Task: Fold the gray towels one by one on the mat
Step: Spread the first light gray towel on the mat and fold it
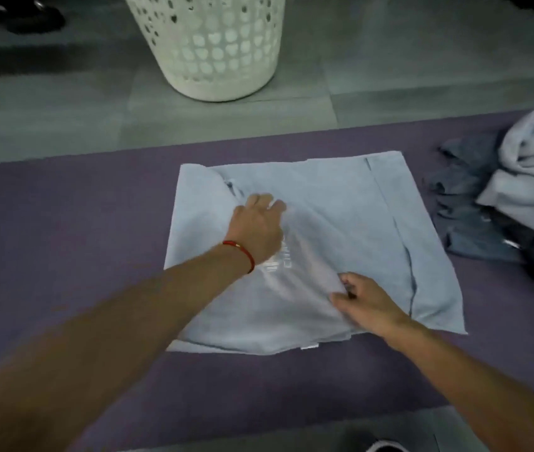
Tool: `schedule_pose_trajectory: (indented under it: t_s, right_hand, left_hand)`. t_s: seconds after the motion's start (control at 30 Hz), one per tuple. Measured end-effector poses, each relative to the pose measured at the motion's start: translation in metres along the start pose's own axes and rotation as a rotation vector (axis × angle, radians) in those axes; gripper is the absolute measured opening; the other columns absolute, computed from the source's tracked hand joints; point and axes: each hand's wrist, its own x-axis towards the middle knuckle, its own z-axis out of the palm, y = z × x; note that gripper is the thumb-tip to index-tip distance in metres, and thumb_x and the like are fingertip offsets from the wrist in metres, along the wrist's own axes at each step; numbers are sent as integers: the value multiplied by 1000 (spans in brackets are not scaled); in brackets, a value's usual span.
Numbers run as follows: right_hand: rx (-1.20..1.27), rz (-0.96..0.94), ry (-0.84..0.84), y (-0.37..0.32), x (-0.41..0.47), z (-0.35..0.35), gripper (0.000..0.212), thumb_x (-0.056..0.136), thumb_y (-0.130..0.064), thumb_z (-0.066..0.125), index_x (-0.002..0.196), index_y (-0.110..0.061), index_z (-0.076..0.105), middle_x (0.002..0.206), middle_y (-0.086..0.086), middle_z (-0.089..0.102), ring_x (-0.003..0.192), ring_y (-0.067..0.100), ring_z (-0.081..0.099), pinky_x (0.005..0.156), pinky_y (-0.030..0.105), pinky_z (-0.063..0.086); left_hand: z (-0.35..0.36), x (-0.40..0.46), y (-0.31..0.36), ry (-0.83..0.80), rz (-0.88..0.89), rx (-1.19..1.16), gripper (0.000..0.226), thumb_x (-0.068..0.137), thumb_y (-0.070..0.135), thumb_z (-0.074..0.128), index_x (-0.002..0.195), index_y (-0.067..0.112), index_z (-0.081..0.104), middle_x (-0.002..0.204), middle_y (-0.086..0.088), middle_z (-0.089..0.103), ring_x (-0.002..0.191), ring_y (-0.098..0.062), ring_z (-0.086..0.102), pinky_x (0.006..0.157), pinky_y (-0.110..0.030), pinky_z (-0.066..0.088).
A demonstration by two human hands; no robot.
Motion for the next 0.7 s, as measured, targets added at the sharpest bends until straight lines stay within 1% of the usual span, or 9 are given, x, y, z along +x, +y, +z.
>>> schedule_pose_trajectory:
  t_s: [0.07,0.13,0.27,0.4,0.47,0.5,0.57,0.63,0.7]
  right_hand:
    - [-30,-17,82,18,-1,-2,11,90,-29,71,99,-24,67,89,-7,71,81,13,69,67,22,52]
    - [-40,-51,141,21,0,-4,9,91,-31,69,95,-24,66,82,-8,69,72,8,66,60,15,49]
    - [30,-57,183,11,7,-5,15,101,-35,52,107,-21,52,84,-6,63,71,6,59,56,17,43]
    - [-33,-95,288,15,11,-2,17,104,-35,48,103,-19,41,85,3,65,78,26,64,68,37,49]
    - [-24,-91,297,22,11,-1,19,103,-36,51,102,-20,41,88,5,66,83,29,65,74,41,52]
    - [-12,-89,294,25,11,-2,20,102,-37,52,101,-20,42,87,3,65,82,26,65,74,40,51]
    - [25,-93,283,30,10,-6,20,100,-38,57,99,-21,46,80,-6,62,73,14,61,70,30,45]
    - [112,-117,286,34,8,-11,18,98,-35,61,96,-20,52,78,-11,62,70,3,59,66,23,42]
    - [190,-140,321,40,5,-20,14,96,-35,63,97,-22,56,82,-11,66,75,3,63,67,20,48]
  left_hand:
    - [8,42,-7,-95,77,343,52,90,25,55,141,25,44,150,-6,38,141,-29,30,111,-53,30]
    - [11,74,-14,-246,24,516,62,87,34,62,144,27,37,151,-8,34,144,-30,25,115,-57,24]
    - [2,106,-32,-342,-246,428,57,92,34,52,145,21,33,146,-17,39,133,-39,41,110,-56,34]
    - [-14,131,-50,-521,-304,501,77,86,53,65,145,13,37,136,-18,54,119,-37,58,99,-43,48]
    - [-26,139,-52,-756,-328,562,61,86,55,69,118,4,63,105,-14,69,91,-32,68,82,-38,58]
    - [-32,141,-51,-863,-362,566,54,86,55,70,102,3,68,85,-11,68,73,-28,66,68,-35,60]
    - [-45,144,-48,-980,-378,606,47,87,52,71,95,6,67,68,-6,58,58,-20,55,49,-24,50]
    - [-54,152,-50,-994,-301,592,39,88,47,73,100,10,69,76,-6,61,64,-19,55,54,-26,49]
    - [-64,165,-39,-889,-152,506,20,89,43,72,96,24,69,92,-4,68,79,-21,61,73,-34,53]
